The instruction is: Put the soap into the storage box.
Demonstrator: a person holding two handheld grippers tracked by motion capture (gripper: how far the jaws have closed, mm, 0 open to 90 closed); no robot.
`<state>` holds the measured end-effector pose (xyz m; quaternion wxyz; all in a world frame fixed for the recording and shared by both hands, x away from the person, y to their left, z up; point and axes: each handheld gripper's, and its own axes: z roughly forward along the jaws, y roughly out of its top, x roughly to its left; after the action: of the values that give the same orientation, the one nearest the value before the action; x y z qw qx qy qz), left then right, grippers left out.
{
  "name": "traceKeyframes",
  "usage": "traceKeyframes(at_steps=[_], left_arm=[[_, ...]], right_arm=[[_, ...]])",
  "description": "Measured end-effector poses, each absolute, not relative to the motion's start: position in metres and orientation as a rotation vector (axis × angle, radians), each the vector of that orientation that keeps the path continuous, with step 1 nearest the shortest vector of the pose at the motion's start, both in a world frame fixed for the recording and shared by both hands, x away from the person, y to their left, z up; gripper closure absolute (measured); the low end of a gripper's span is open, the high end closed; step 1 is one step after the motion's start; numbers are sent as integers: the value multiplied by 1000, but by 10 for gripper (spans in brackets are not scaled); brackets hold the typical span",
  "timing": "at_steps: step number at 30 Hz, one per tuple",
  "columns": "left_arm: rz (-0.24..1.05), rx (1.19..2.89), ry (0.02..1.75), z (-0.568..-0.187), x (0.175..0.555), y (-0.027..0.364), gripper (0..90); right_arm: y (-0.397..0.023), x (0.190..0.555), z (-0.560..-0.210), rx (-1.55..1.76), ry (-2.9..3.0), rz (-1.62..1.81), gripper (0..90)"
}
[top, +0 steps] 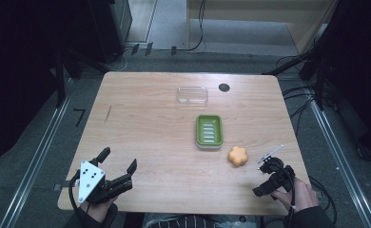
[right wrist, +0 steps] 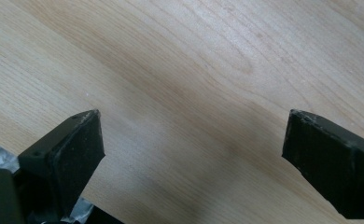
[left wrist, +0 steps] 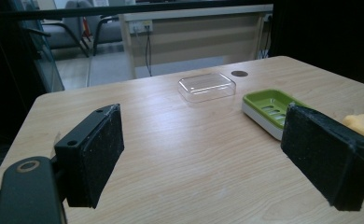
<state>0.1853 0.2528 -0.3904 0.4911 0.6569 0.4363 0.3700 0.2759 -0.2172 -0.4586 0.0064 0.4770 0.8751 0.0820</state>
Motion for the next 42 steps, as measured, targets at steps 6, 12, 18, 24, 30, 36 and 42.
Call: traceKeyframes(at_steps=[6, 12, 18, 24, 30, 36, 42], left_arm=[[900, 1590, 1062, -390, 184, 254, 137], [896, 1587, 1061, -391, 185, 255, 137], [888, 1598, 1048, -391, 187, 253, 137], [881, 1603, 1047, -391, 192, 250, 137], [880, 1612, 1048, -391, 191, 248, 137], [879, 1612, 1047, -391, 191, 249, 137], [879, 1614, 1047, -391, 191, 249, 137]], right_arm=[[-215, 275, -457, 1482, 2736, 263, 46], [-213, 276, -455, 1471, 2737, 289, 45], [-208, 276, -455, 1462, 2744, 309, 45], [-202, 283, -455, 1457, 2747, 334, 45], [-195, 292, -455, 1447, 2764, 341, 38], [-188, 299, -454, 1446, 2762, 342, 28], [-181, 307, -454, 1456, 2758, 347, 28]])
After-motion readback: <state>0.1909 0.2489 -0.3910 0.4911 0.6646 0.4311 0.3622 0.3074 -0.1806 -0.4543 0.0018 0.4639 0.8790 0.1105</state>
